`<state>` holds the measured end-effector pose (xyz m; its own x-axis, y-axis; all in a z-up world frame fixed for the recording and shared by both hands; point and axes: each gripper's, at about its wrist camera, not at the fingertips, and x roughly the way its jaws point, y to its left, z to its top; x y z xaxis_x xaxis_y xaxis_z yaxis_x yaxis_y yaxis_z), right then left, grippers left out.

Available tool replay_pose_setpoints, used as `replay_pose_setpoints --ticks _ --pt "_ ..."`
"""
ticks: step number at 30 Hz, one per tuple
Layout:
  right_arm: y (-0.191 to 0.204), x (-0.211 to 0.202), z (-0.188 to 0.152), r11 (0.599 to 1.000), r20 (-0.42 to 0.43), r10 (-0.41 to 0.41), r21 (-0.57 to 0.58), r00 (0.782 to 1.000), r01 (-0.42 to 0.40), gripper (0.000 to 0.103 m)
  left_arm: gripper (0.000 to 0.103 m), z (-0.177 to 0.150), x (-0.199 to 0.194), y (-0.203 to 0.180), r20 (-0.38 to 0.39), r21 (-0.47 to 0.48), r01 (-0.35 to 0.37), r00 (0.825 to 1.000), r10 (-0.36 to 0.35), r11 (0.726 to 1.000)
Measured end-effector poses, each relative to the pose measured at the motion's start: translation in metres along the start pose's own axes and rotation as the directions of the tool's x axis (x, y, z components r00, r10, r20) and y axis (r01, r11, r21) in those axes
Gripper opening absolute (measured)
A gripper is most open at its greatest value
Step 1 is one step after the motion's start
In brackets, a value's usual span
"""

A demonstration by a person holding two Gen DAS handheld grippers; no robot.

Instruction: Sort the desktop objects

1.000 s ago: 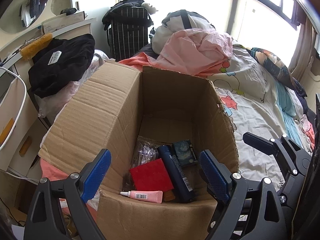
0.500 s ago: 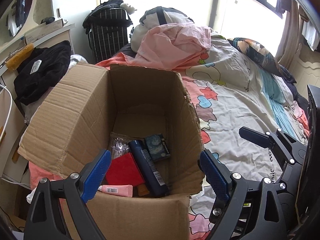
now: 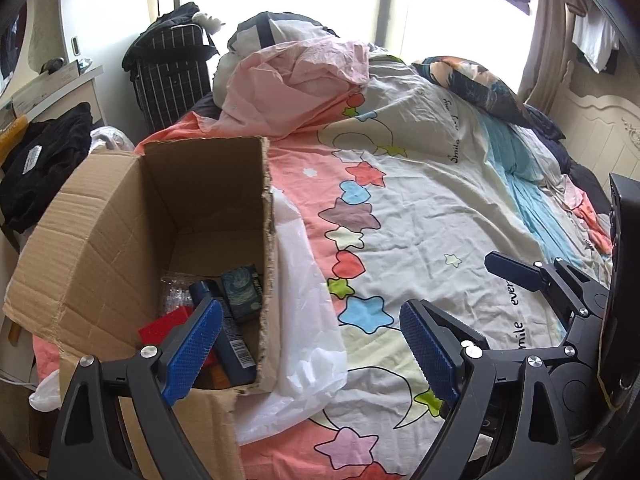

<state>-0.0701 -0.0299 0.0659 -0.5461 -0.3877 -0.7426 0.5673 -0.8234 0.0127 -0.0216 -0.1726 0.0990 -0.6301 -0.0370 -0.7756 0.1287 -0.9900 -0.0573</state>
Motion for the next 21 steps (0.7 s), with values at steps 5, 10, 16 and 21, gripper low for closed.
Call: replay_pose_setpoints --ticks 5,10,16,21 --pt "-0.024 -0.005 -0.014 0.999 -0.011 -0.02 0.045 1.0 0.021 0.081 0.094 0.0 0.009 -0.019 -0.003 -0.019 0.044 0.999 -0.044 0.999" --pt "-0.05 -0.009 -0.028 0.995 -0.023 -0.049 0.087 0.999 0.051 0.081 0.102 0.0 0.015 -0.042 0.001 -0.004 0.073 0.997 -0.073 0.997" --pt "-0.079 -0.014 -0.044 0.987 -0.041 -0.065 0.143 0.997 0.07 0.081 0.103 -0.003 0.031 -0.076 -0.038 0.065 0.024 0.999 -0.021 0.998" --pt "-0.097 -0.017 -0.056 0.981 -0.054 -0.089 0.168 0.995 0.097 0.081 0.103 -0.006 0.04 -0.1 -0.046 0.097 0.033 0.999 -0.029 0.995"
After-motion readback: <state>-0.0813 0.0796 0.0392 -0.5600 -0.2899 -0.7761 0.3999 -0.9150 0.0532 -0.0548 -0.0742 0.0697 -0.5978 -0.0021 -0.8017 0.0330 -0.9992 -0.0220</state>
